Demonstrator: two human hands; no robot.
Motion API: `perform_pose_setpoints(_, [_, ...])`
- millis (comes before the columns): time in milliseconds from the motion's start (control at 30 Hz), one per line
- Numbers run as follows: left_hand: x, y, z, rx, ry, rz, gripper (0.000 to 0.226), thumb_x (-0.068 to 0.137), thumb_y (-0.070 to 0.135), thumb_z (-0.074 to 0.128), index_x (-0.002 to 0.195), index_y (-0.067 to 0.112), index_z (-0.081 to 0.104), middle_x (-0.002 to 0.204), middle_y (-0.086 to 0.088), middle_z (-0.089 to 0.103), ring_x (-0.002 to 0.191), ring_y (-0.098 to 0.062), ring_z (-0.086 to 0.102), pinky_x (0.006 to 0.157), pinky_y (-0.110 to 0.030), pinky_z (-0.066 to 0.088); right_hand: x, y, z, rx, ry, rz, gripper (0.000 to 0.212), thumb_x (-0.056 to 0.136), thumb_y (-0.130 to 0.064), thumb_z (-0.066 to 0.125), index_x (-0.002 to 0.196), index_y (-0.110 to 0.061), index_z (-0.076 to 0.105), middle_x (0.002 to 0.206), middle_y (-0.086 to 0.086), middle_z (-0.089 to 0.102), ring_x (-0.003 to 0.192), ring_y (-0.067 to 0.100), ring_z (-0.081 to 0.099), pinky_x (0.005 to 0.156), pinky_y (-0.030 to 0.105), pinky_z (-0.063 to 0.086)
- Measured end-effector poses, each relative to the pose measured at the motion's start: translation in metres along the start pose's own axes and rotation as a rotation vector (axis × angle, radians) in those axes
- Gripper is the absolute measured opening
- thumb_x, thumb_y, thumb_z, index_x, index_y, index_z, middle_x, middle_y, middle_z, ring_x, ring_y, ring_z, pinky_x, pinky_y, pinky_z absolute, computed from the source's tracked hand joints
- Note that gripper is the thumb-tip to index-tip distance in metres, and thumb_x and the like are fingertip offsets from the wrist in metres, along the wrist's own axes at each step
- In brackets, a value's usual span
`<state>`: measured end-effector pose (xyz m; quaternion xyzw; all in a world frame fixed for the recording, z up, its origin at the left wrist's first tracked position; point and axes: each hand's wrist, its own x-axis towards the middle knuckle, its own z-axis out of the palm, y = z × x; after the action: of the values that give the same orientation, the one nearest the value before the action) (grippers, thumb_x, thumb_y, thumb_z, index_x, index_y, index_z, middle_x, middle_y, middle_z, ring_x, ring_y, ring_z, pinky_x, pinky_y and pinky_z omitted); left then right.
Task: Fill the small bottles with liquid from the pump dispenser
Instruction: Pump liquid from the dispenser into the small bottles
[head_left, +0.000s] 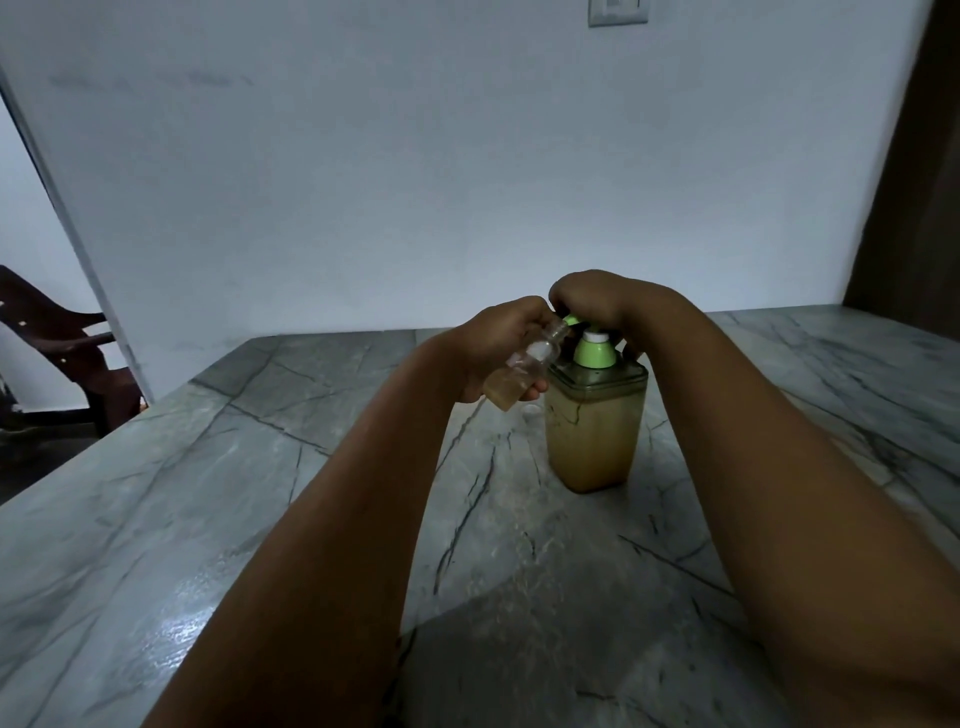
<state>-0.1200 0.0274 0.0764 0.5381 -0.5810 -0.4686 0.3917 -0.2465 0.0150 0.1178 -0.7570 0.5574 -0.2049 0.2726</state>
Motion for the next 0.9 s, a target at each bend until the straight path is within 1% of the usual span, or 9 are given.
perform_pose_setpoints(67, [0.0009, -0.0004, -0.0007, 0.003, -0.003, 0.002, 0.031, 0.094, 0.03, 0.041, 0.09, 0.005, 0.059, 0.054, -0.005, 0.06, 0.048, -0.018, 0.057, 0.046, -0.023, 0.048, 0.0012, 0.0016, -0.0032, 0.062, 0.023, 0.007, 0.026, 0.095, -0.008, 0.033, 0.069, -0.009, 0.032, 0.065, 0.007, 0.035, 0.056, 0.018, 0.03, 0.056, 0.023, 0.029])
perform_pose_setpoints(167, [0.002, -0.0009, -0.0013, 0.005, -0.011, 0.003, 0.035, 0.094, 0.032, 0.041, 0.104, 0.004, 0.059, 0.053, -0.005, 0.06, 0.05, -0.018, 0.057, 0.048, -0.024, 0.048, -0.0009, 0.0021, -0.0064, 0.089, 0.031, 0.026, 0.025, 0.095, -0.017, 0.035, 0.071, -0.012, 0.038, 0.069, 0.008, 0.041, 0.059, 0.021, 0.037, 0.061, 0.026, 0.035])
perform_pose_setpoints(300, [0.0005, -0.001, -0.0014, -0.004, 0.001, 0.009, 0.031, 0.094, 0.031, 0.042, 0.097, 0.005, 0.059, 0.054, -0.005, 0.06, 0.051, -0.019, 0.057, 0.047, -0.023, 0.048, 0.001, -0.0005, -0.0016, 0.019, 0.018, 0.015, 0.025, 0.093, -0.006, 0.033, 0.068, -0.009, 0.036, 0.066, 0.01, 0.04, 0.057, 0.022, 0.034, 0.057, 0.025, 0.034])
perform_pose_setpoints(367, [-0.0007, -0.0006, -0.001, -0.008, 0.002, 0.013, 0.029, 0.094, 0.03, 0.042, 0.093, 0.005, 0.058, 0.054, -0.006, 0.06, 0.051, -0.019, 0.056, 0.046, -0.023, 0.048, 0.0036, 0.0014, -0.0005, -0.018, -0.005, 0.003, 0.023, 0.092, -0.007, 0.034, 0.069, -0.008, 0.04, 0.066, 0.009, 0.041, 0.055, 0.021, 0.035, 0.055, 0.024, 0.033])
perform_pose_setpoints(467, [-0.0002, -0.001, -0.0009, -0.017, 0.003, 0.016, 0.029, 0.094, 0.029, 0.042, 0.094, 0.004, 0.057, 0.056, -0.007, 0.059, 0.05, -0.02, 0.056, 0.046, -0.023, 0.048, 0.0025, 0.0017, 0.0006, -0.015, -0.018, 0.007, 0.015, 0.091, -0.01, 0.036, 0.08, -0.008, 0.046, 0.065, 0.007, 0.045, 0.053, 0.02, 0.036, 0.053, 0.023, 0.032])
perform_pose_setpoints(567, [0.0007, -0.0016, -0.0014, -0.02, -0.012, 0.019, 0.029, 0.094, 0.03, 0.041, 0.097, 0.005, 0.057, 0.057, -0.005, 0.059, 0.05, -0.019, 0.056, 0.046, -0.023, 0.047, 0.0031, 0.0017, -0.0004, 0.041, -0.006, 0.018, 0.019, 0.092, -0.009, 0.035, 0.073, -0.008, 0.04, 0.066, 0.01, 0.041, 0.056, 0.021, 0.034, 0.057, 0.024, 0.033])
perform_pose_setpoints(667, [-0.0001, -0.0012, -0.0014, -0.028, -0.022, 0.006, 0.029, 0.095, 0.031, 0.041, 0.096, 0.006, 0.057, 0.054, -0.004, 0.058, 0.049, -0.019, 0.056, 0.046, -0.022, 0.047, 0.0034, 0.004, -0.0057, 0.105, 0.029, 0.041, 0.022, 0.093, -0.017, 0.037, 0.071, -0.011, 0.037, 0.067, 0.007, 0.038, 0.059, 0.021, 0.035, 0.061, 0.027, 0.034])
perform_pose_setpoints(800, [0.0003, -0.0017, -0.0015, -0.029, -0.022, 0.007, 0.032, 0.094, 0.031, 0.042, 0.103, 0.004, 0.057, 0.054, -0.005, 0.059, 0.05, -0.019, 0.056, 0.046, -0.023, 0.048, 0.0046, 0.0016, -0.0028, 0.047, 0.005, 0.027, 0.023, 0.091, -0.007, 0.035, 0.068, -0.008, 0.036, 0.066, 0.01, 0.039, 0.057, 0.021, 0.033, 0.058, 0.026, 0.034])
perform_pose_setpoints(900, [0.0008, -0.0005, -0.0015, -0.021, -0.003, 0.013, 0.031, 0.094, 0.03, 0.043, 0.097, 0.004, 0.058, 0.054, -0.006, 0.06, 0.049, -0.019, 0.057, 0.045, -0.022, 0.048, 0.0081, 0.0034, -0.0008, -0.026, -0.013, 0.004, 0.026, 0.091, -0.007, 0.035, 0.065, -0.008, 0.04, 0.065, 0.01, 0.042, 0.056, 0.022, 0.035, 0.056, 0.026, 0.033])
